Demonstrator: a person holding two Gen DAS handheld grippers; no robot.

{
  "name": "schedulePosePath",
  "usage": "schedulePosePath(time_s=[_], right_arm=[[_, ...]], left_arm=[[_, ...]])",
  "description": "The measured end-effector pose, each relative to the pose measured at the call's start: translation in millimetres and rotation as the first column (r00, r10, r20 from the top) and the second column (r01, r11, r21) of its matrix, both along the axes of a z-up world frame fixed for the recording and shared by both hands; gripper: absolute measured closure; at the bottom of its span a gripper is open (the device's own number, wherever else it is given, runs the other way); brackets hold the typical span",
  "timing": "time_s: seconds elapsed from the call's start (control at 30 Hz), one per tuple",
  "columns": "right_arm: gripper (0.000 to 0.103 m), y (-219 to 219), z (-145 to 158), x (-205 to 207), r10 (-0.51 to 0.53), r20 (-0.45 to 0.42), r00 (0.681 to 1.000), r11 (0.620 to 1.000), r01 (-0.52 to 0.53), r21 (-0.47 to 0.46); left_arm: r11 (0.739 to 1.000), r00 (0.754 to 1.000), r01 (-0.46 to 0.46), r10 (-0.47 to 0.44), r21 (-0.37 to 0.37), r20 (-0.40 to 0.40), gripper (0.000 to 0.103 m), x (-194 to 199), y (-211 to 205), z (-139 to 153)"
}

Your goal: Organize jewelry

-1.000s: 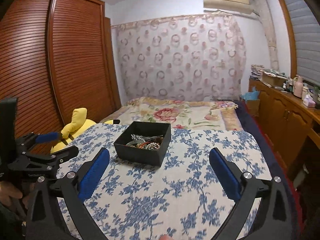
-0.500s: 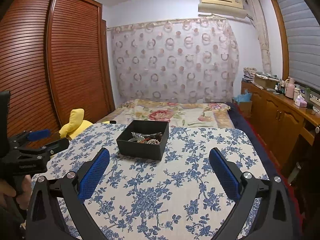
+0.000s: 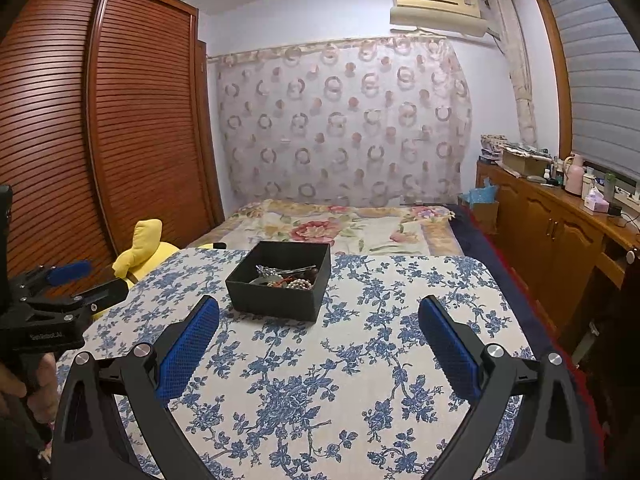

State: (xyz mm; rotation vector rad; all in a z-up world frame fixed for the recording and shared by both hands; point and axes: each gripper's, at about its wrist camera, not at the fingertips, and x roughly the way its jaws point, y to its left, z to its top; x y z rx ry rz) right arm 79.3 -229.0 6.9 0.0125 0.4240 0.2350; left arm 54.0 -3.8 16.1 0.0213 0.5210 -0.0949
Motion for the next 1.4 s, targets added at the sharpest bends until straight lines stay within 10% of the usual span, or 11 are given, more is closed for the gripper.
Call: schedulePosePath(time_s=[1.4], right_arm=[[0.003,-0.9,-3.6,2.4,-0.005,-0.007,1.000,1.000,0.005,0.003]], left_arm=[[1.000,1.000,0.004,-0.004,-0.008,0.022,0.008,-7.4,-7.4,4.7]])
